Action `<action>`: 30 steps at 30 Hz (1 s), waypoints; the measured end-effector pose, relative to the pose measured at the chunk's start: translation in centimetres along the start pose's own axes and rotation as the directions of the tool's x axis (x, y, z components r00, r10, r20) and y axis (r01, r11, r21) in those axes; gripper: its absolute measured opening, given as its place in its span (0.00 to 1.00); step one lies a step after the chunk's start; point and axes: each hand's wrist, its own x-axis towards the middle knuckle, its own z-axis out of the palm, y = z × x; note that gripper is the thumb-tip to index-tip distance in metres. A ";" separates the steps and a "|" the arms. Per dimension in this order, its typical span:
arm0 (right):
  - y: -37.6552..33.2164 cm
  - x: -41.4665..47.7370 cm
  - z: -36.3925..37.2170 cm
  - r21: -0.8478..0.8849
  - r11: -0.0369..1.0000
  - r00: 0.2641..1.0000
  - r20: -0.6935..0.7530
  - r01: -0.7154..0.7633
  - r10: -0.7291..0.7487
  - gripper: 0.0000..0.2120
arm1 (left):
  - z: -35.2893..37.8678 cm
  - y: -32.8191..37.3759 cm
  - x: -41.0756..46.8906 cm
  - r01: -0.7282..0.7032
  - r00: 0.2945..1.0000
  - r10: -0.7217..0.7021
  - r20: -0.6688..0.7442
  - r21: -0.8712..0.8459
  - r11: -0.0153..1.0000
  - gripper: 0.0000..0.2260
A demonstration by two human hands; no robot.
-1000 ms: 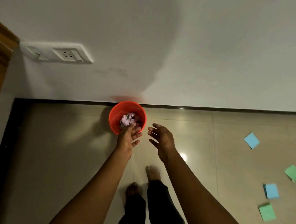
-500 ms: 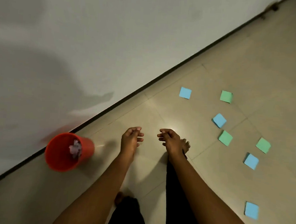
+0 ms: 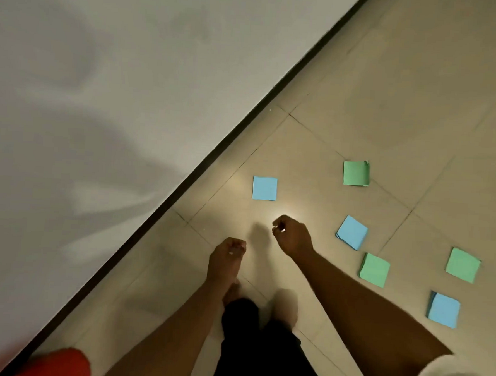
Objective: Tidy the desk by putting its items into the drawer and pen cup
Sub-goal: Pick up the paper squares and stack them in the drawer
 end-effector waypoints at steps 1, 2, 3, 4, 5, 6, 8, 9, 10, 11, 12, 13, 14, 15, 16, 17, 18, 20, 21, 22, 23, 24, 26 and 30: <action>0.6 3.4 0.2 -0.087 0.995 0.999 -0.004 0.038 -0.038 0.11 | 0.9 -0.1 2.8 -0.023 1.000 0.023 -0.002 0.067 0.998 0.05; 1.2 6.9 0.7 -0.177 0.981 0.997 0.000 0.077 -0.078 0.13 | 1.8 -0.4 5.9 -0.059 0.998 0.061 -0.015 0.121 0.991 0.05; 1.8 10.3 1.2 -0.266 0.957 0.993 0.004 0.114 -0.117 0.15 | 2.6 -0.6 8.9 -0.104 0.994 0.110 -0.028 0.167 0.981 0.05; 2.0 13.1 1.7 -0.345 0.928 0.989 0.007 0.142 -0.149 0.17 | 3.1 -0.7 11.5 -0.148 0.986 0.159 -0.041 0.201 0.968 0.06; 2.4 16.4 2.7 -0.407 0.900 0.986 0.006 0.157 -0.169 0.19 | 3.9 -1.2 14.4 -0.172 0.980 0.189 -0.056 0.221 0.960 0.06; 2.6 19.4 3.6 -0.449 0.879 0.984 0.004 0.162 -0.179 0.20 | 4.6 -1.7 17.2 -0.183 0.976 0.204 -0.078 0.220 0.958 0.07; 3.4 24.8 5.8 -0.520 0.837 0.980 0.004 0.170 -0.197 0.23 | 5.9 -2.7 22.0 -0.190 0.971 0.211 -0.112 0.178 0.966 0.07; 3.8 26.9 6.8 -0.562 0.807 0.977 0.008 0.179 -0.211 0.25 | 6.4 -3.0 23.9 -0.188 0.973 0.205 -0.107 0.153 0.970 0.08; 4.4 29.1 8.1 -0.594 0.783 0.976 0.016 0.186 -0.219 0.27 | 7.0 -3.8 26.0 -0.182 0.976 0.196 -0.099 0.133 0.974 0.08; 4.9 30.9 9.1 -0.614 0.767 0.975 0.019 0.186 -0.221 0.29 | 7.3 -4.4 27.8 -0.183 0.977 0.194 -0.093 0.118 0.976 0.07; 5.4 32.4 10.0 -0.626 0.757 0.974 0.020 0.188 -0.225 0.33 | 7.5 -5.1 29.4 -0.190 0.977 0.199 -0.083 0.103 0.976 0.06; 5.8 33.4 10.7 -0.631 0.751 0.971 0.014 0.192 -0.237 0.36 | 7.6 -5.9 30.7 -0.192 0.977 0.199 -0.070 0.090 0.977 0.05; 5.8 34.1 10.8 -0.636 0.746 0.967 0.001 0.197 -0.255 0.39 | 7.5 -6.5 31.6 -0.189 0.979 0.194 -0.064 0.069 0.980 0.05; 5.9 34.8 10.9 -0.633 0.749 0.965 -0.010 0.197 -0.261 0.41 | 7.4 -6.9 32.2 -0.171 0.982 0.174 -0.067 0.049 0.984 0.04; 5.9 35.2 10.6 -0.633 0.751 0.968 -0.009 0.189 -0.251 0.41 | 7.3 -7.4 32.6 -0.146 0.986 0.148 -0.077 0.034 0.989 0.04; 6.0 35.4 10.3 -0.641 0.746 0.972 -0.002 0.179 -0.235 0.41 | 7.2 -7.6 32.6 -0.119 0.989 0.121 -0.083 0.023 0.993 0.05; 6.1 35.4 10.1 -0.659 0.732 0.976 0.010 0.170 -0.218 0.38 | 7.1 -7.8 32.5 -0.095 0.992 0.094 -0.084 -0.006 0.995 0.06; 6.3 34.9 9.7 -0.624 0.764 0.981 0.029 0.167 -0.191 0.29 | 6.7 -7.5 31.7 -0.057 0.996 0.051 -0.077 -0.084 0.995 0.07; 6.5 34.2 9.6 -0.540 0.825 0.984 0.046 0.170 -0.173 0.24 | 6.5 -7.0 31.1 -0.043 0.997 0.036 -0.064 -0.104 0.994 0.06; 6.7 33.1 9.3 -0.432 0.885 0.984 0.066 0.176 -0.164 0.20 | 6.3 -6.5 30.2 -0.033 0.999 0.028 -0.043 -0.118 0.992 0.05; 6.8 31.8 8.8 -0.330 0.924 0.981 0.095 0.192 -0.170 0.17 | 6.2 -5.7 29.1 -0.033 0.999 0.030 -0.023 -0.126 0.991 0.08; 6.9 30.4 8.2 -0.223 0.953 0.975 0.128 0.206 -0.181 0.14 | 6.1 -5.0 28.1 -0.041 0.999 0.040 -0.005 -0.141 0.989 0.13; 6.4 26.5 5.8 0.044 0.978 0.952 0.224 0.204 -0.208 0.09 | 5.7 -2.7 25.2 -0.079 0.995 0.088 0.048 -0.169 0.983 0.22; 5.2 19.3 0.1 0.337 0.935 0.893 0.380 0.107 -0.240 0.04 | 5.4 1.6 20.5 -0.045 0.930 0.111 0.352 -0.190 0.981 0.20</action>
